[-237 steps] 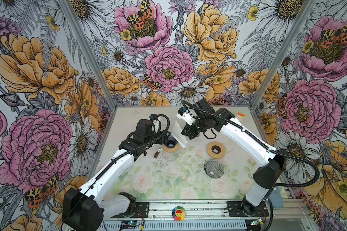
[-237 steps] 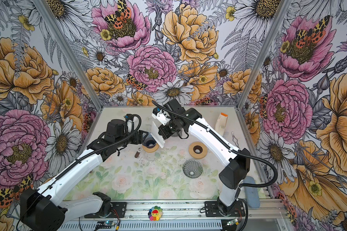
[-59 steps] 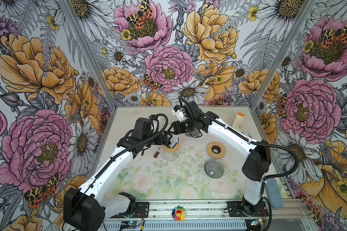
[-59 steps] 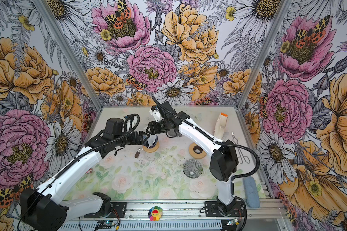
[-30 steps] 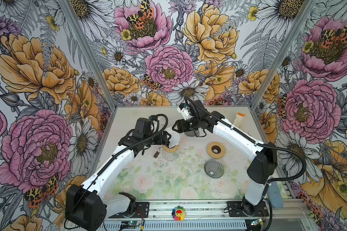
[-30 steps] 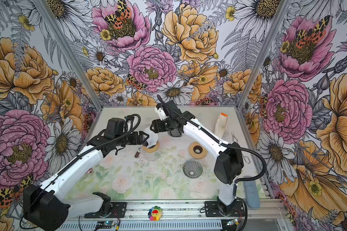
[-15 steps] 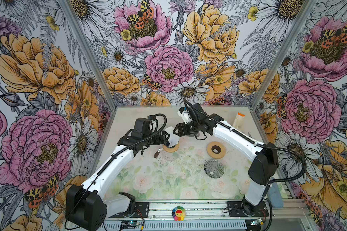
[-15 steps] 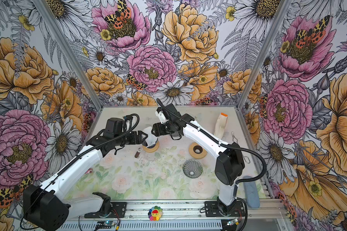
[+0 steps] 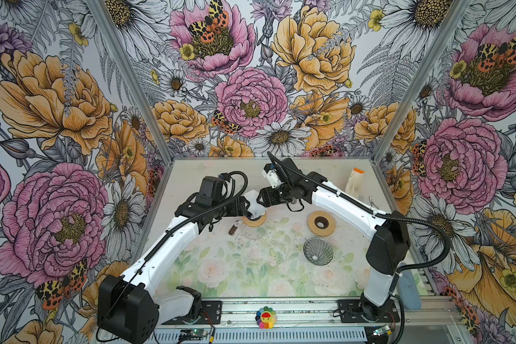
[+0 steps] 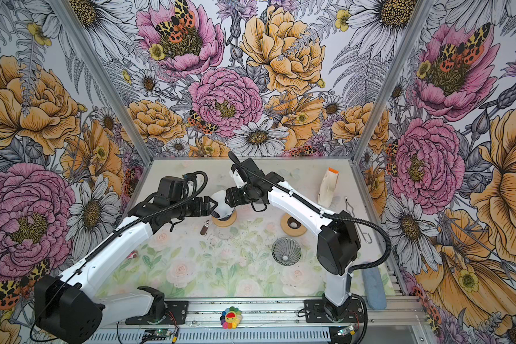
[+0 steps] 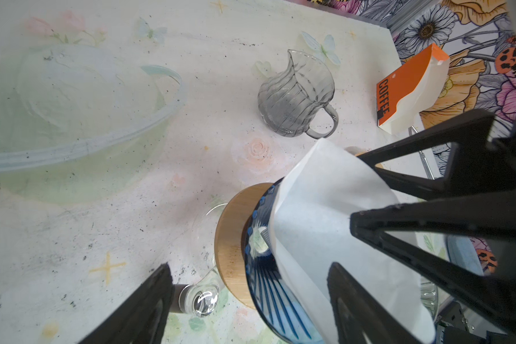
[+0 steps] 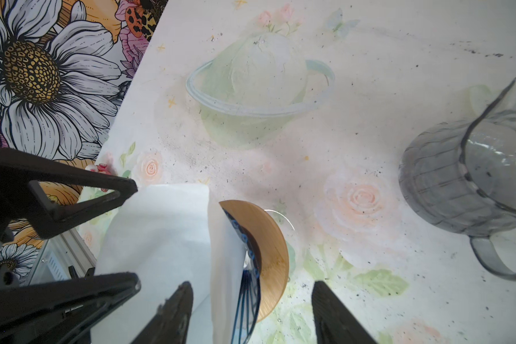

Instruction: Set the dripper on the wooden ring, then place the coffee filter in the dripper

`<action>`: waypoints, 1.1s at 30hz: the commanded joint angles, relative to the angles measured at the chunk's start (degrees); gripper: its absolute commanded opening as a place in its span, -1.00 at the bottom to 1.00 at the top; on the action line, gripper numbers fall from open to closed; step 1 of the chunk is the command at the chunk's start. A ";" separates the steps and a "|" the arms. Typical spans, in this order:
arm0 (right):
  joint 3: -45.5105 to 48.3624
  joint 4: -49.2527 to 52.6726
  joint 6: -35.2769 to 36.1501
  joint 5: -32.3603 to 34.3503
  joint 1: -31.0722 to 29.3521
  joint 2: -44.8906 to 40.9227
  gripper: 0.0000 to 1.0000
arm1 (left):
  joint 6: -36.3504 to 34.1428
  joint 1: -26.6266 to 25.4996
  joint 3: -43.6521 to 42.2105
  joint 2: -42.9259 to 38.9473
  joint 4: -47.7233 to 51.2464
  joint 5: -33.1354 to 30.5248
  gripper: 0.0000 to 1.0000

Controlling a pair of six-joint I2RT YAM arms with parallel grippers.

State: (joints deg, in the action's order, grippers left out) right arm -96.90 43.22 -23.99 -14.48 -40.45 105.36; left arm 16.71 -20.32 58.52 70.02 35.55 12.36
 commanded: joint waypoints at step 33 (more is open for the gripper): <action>-4.91 3.54 2.19 3.72 -2.19 3.52 0.31 | -2.80 1.31 7.13 6.91 2.24 -2.42 0.58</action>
State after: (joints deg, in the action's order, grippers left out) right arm -101.01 46.09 -22.85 -12.56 -42.37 108.57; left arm 14.76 -19.73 65.71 77.87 37.54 10.74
